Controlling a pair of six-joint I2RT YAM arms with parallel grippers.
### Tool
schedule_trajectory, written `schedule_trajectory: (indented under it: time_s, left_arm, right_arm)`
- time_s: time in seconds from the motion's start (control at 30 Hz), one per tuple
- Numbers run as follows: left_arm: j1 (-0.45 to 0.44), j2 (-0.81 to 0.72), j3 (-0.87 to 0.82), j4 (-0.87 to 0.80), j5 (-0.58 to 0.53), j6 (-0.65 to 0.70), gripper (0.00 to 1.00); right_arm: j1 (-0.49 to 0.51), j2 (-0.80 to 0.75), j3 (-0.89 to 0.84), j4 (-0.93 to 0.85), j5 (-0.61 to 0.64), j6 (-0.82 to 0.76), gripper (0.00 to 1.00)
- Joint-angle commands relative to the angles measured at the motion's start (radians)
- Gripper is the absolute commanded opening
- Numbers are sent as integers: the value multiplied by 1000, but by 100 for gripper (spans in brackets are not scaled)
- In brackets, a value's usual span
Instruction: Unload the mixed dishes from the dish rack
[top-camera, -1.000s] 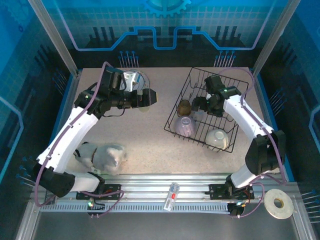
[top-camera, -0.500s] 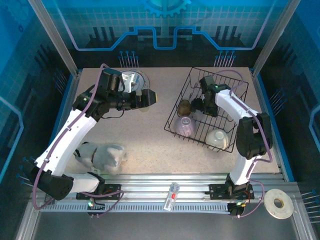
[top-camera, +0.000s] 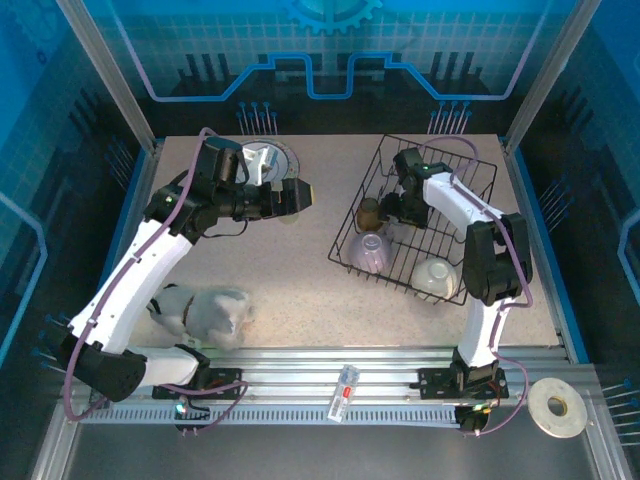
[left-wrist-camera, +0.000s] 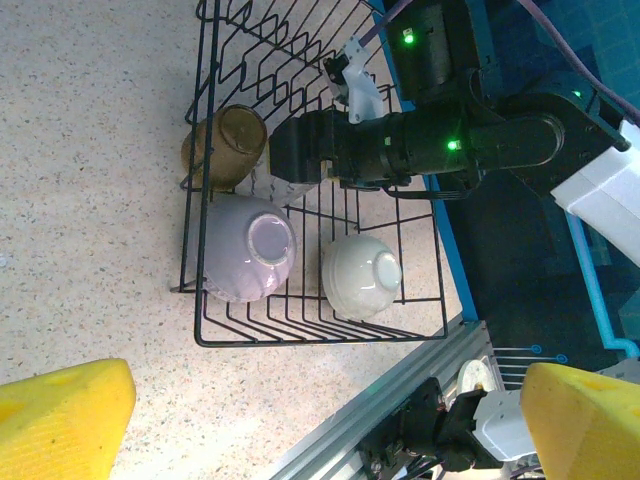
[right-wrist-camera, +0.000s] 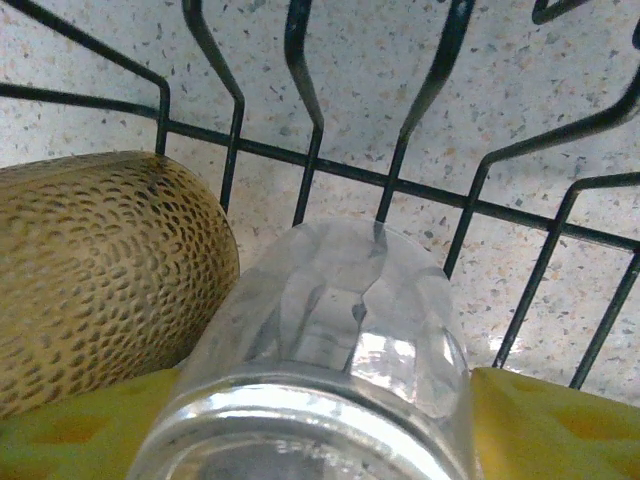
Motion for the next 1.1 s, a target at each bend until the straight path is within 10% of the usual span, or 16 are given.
schedule_trajectory:
  time_s: [0.0, 0.4, 1.07]
  left_arm:
    - [5, -7, 10, 1, 17, -11, 99]
    - [22, -19, -30, 47, 39, -46, 99]
    - [27, 38, -100, 175, 200, -110, 99]
  right_arm:
    - [0, 22, 25, -11, -17, 0, 65]
    - [-6, -90, -60, 23, -32, 8, 34]
    - [-63, -329, -159, 74, -345, 127, 16]
